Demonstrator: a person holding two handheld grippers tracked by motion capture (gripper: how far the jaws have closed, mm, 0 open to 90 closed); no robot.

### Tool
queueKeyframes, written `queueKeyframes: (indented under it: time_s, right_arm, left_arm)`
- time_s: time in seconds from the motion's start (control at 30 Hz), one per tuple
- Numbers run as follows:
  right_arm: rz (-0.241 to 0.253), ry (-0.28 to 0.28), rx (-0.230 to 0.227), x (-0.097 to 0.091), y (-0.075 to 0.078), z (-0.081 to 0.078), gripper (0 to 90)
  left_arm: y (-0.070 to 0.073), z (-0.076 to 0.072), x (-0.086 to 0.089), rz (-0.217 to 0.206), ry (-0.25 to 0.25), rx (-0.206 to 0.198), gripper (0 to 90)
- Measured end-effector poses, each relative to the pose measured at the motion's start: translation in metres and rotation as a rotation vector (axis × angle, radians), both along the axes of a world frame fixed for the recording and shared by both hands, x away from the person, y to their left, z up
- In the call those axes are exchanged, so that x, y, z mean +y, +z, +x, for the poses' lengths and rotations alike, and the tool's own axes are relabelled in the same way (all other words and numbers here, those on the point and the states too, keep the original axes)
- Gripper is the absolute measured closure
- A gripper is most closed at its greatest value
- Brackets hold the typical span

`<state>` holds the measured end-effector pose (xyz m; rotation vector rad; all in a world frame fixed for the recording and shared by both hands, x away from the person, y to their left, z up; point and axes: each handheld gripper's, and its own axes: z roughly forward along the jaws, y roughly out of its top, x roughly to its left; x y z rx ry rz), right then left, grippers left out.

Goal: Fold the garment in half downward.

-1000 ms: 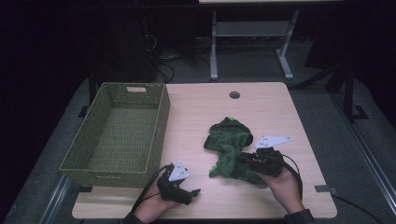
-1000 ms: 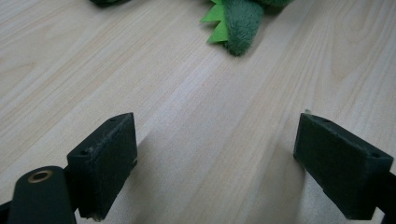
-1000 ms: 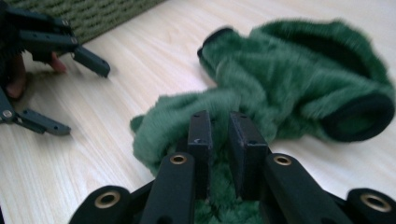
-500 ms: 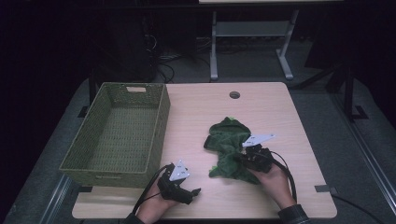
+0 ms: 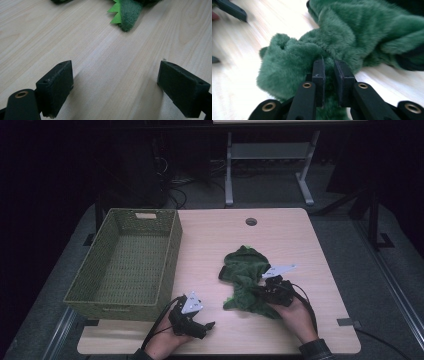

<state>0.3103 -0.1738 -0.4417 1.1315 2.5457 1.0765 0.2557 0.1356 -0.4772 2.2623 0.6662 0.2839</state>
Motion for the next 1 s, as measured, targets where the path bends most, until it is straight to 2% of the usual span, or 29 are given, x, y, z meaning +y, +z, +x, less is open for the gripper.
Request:
queueKeyframes:
  time_s: [0.17, 0.3, 0.47, 0.67, 1.0]
  right_arm:
    - [0.016, -0.028, -0.037, -0.019, 0.008, -0.008, 66.7]
    - [0.019, -0.042, -0.044, -0.035, 0.012, -0.013, 60.5]
    - [0.068, -0.064, -0.046, -0.057, 0.014, -0.022, 56.1]
    - [0.033, -0.080, -0.050, -0.075, 0.011, -0.035, 51.3]
    - [0.032, -0.074, -0.042, -0.105, 0.004, -0.058, 48.4]
  left_arm:
    - [0.000, 0.000, 0.000, 0.000, 0.000, 0.000, 12.8]
    - [0.000, 0.000, 0.000, -0.002, 0.001, 0.003, 12.8]
    - [0.000, 0.000, 0.000, -0.003, 0.000, 0.003, 12.8]
    - [0.000, 0.000, 0.000, 0.000, 0.000, 0.004, 12.8]
    - [0.000, 0.000, 0.000, 0.000, 0.000, 0.004, 12.8]
